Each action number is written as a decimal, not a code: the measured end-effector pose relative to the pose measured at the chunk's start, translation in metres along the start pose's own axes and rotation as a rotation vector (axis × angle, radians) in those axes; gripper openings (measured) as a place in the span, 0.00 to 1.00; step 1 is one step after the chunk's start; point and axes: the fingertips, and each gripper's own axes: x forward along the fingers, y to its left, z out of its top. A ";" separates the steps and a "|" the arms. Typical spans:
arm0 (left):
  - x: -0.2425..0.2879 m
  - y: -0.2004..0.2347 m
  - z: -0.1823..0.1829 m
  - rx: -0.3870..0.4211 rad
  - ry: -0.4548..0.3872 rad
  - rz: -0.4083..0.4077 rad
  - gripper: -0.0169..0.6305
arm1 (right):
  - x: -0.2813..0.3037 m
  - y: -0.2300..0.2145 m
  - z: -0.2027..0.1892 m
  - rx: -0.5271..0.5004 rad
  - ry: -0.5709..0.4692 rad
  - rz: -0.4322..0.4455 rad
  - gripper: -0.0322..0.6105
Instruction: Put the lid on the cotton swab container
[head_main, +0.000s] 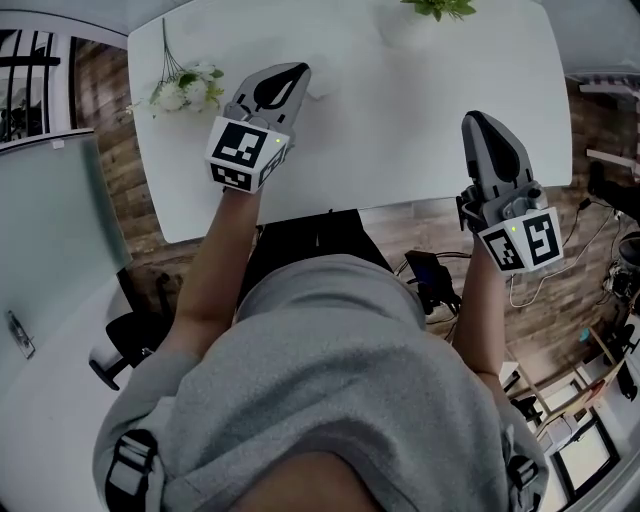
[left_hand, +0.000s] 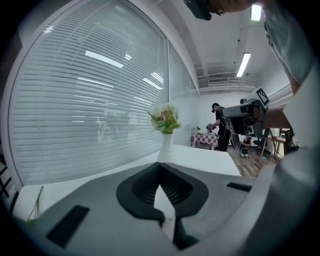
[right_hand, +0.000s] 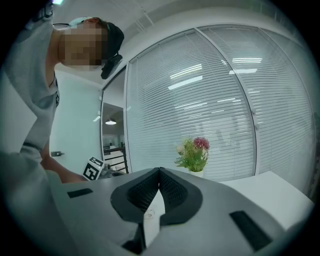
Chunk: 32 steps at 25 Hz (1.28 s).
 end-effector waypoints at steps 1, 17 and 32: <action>-0.005 0.001 0.006 0.002 -0.009 0.006 0.04 | 0.000 0.001 0.003 -0.004 -0.008 0.000 0.09; -0.060 0.012 0.078 0.005 -0.129 0.088 0.04 | -0.016 0.013 0.045 -0.101 -0.106 -0.020 0.09; -0.100 -0.006 0.116 -0.009 -0.199 0.097 0.04 | -0.031 0.025 0.077 -0.149 -0.183 -0.017 0.09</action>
